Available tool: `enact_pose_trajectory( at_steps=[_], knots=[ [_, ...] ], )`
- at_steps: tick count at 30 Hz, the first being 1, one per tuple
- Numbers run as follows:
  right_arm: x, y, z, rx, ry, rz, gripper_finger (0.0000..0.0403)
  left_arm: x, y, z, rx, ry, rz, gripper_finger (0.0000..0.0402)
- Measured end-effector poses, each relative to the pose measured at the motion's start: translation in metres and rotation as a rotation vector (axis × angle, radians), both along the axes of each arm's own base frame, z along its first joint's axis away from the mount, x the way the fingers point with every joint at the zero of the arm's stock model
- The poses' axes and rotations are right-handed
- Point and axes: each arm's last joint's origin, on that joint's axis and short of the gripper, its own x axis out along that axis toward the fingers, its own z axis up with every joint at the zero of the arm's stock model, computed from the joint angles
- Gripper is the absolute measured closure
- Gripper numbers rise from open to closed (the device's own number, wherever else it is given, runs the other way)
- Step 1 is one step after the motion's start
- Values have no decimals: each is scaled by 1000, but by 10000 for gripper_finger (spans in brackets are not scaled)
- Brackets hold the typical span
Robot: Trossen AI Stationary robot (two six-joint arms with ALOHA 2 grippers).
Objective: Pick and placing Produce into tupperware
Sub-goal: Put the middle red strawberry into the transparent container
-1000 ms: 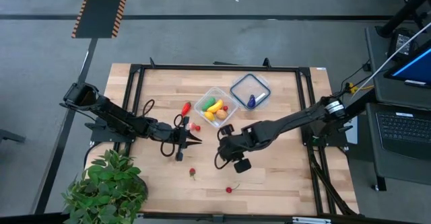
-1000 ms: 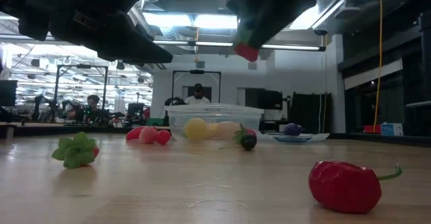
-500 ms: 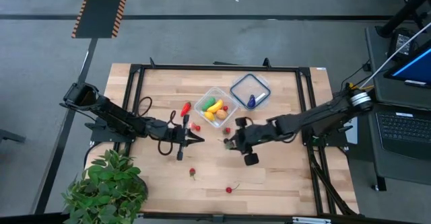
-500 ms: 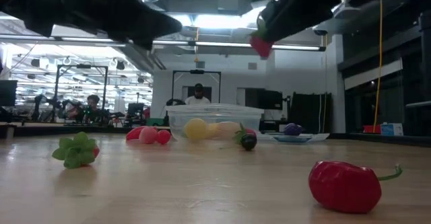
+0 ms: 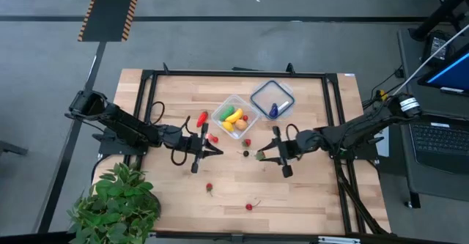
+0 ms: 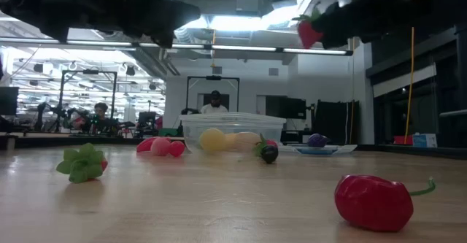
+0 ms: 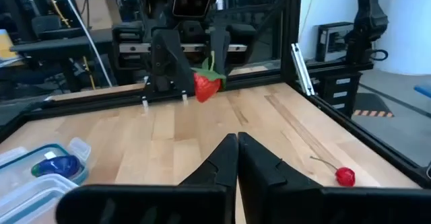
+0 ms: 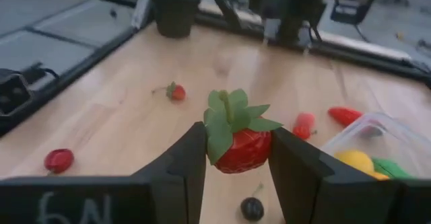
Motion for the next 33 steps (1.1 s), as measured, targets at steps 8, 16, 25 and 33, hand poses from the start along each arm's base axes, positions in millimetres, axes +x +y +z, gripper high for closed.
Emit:
enact_pose_trajectory(
  at_steps=[8, 16, 25, 33],
  knots=[
    [-23, -3, -11, 76, -211, 113, 267, 2, 10, 1, -26, -6, 28, 386],
    [-32, -6, -17, 92, -270, 121, 267, 2, 10, 1, -27, -4, 29, 400],
    [-31, -12, -18, 63, -270, -119, 267, 2, 10, 1, -21, -4, 29, 378],
    [-31, -13, -18, 78, -266, -139, 267, 2, 11, 1, -18, -4, 55, 362]
  ],
)
